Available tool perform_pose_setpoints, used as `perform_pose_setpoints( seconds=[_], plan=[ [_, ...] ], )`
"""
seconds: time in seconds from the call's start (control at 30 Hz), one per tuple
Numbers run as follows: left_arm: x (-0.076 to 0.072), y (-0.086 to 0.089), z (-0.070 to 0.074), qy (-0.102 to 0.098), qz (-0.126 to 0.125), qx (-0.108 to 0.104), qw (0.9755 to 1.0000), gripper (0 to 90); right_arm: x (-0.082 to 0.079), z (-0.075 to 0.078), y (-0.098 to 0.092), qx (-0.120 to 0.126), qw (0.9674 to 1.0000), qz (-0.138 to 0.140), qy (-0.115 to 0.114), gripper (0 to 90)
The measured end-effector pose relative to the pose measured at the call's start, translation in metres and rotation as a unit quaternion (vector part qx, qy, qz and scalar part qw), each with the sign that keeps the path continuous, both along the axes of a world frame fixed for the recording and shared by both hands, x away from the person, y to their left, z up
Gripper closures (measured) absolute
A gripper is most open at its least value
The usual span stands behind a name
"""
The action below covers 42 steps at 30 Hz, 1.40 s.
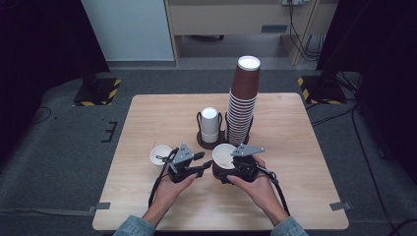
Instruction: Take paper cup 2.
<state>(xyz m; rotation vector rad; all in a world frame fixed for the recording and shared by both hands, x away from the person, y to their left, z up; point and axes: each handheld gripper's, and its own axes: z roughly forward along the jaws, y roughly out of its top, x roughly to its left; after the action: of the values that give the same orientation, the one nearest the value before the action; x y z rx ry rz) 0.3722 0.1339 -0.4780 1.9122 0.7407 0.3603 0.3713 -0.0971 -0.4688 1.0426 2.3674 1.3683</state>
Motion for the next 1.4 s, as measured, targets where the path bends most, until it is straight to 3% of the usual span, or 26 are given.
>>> perform_pose_setpoints(
  seconds=[0.47, 0.63, 0.83, 1.13, 1.4],
  plan=[
    [0.0, 0.0, 0.0, 0.001, 0.0, 0.002, 1.0, 50.2, -0.001, 0.001, 0.0, -0.003, 1.0, 0.002, -0.005, 13.1],
    [0.0, 0.0, -0.001, -0.003, 0.013, 0.007, 0.9999, 47.6, -0.001, 0.001, 0.001, -0.006, 0.9999, 0.007, -0.01, 13.2],
    [0.001, -0.001, -0.005, 0.009, 0.016, 0.017, 0.9997, 41.4, -0.001, 0.003, -0.004, -0.008, 0.9999, 0.004, -0.013, 13.2],
    [0.005, -0.002, -0.012, 0.041, 0.022, 0.032, 0.9984, 22.0, 0.0, 0.003, -0.019, -0.012, 0.9998, -0.009, -0.014, 13.1],
    [0.004, -0.004, -0.016, 0.056, 0.023, 0.037, 0.9974, 15.7, 0.002, 0.008, -0.027, -0.008, 0.9996, -0.02, -0.018, 13.1]
  ],
)
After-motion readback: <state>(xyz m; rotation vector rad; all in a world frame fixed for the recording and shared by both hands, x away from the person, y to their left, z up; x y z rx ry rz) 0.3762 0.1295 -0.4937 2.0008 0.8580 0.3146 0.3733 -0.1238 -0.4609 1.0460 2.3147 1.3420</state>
